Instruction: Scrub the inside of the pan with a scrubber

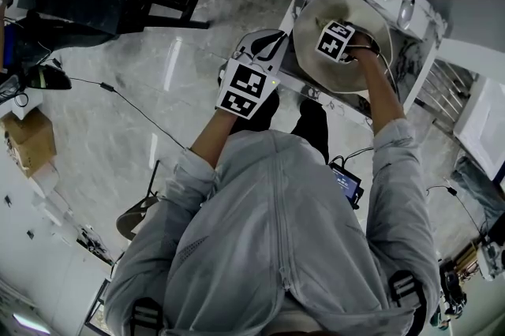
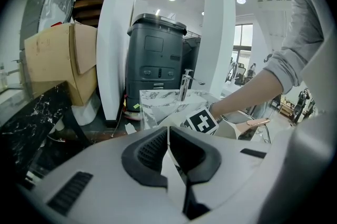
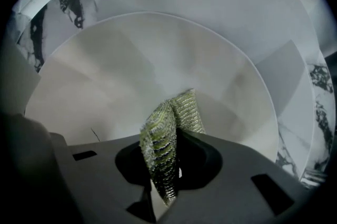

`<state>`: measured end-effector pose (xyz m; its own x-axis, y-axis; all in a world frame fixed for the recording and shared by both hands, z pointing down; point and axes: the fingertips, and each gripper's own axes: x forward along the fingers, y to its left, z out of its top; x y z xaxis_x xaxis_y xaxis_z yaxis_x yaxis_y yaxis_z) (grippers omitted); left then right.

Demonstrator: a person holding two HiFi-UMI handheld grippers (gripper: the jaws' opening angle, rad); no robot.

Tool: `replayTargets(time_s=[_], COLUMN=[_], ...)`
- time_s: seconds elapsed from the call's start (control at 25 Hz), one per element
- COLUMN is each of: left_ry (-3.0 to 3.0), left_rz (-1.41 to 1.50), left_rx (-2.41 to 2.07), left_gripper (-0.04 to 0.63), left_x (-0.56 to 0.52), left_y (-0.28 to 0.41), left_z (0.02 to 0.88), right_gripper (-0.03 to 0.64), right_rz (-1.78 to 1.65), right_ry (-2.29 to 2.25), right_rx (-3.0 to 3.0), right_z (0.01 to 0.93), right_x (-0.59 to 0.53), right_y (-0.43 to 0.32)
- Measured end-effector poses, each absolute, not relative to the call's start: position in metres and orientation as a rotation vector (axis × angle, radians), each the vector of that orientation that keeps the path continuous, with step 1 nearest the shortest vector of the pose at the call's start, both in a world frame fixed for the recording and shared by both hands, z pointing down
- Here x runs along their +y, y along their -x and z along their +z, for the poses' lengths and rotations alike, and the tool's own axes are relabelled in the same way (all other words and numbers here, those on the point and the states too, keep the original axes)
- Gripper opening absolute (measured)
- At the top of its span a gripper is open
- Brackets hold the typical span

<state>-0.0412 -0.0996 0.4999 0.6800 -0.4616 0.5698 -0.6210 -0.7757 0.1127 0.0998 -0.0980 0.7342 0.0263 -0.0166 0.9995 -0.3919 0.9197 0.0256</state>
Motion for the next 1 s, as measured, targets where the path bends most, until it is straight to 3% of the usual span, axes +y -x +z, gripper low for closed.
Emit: replayTargets(time_s=[0.44, 0.72, 1.0], left_ry=[-2.582, -2.592, -2.543], left_rz=[0.703, 0.684, 0.691], left_rx=[-0.857, -0.875, -0.930], left_gripper=[0.030, 0.030, 0.030], left_x=[-0.107, -0.114, -0.110], left_y=[0.041, 0.019, 0.011], left_z=[0.494, 0.483, 0.483], right_gripper=[0.083, 0.083, 0.083], right_rz=[0.160, 0.201, 0.127], right_ry=[-0.036, 0.036, -0.060], right_rx=[-1.487, -1.400, -1.300], right_z=[0.721, 0.717, 0.719], right_x=[-0.032, 0.008, -0.020], right_y=[-0.071, -0.104, -0.157])
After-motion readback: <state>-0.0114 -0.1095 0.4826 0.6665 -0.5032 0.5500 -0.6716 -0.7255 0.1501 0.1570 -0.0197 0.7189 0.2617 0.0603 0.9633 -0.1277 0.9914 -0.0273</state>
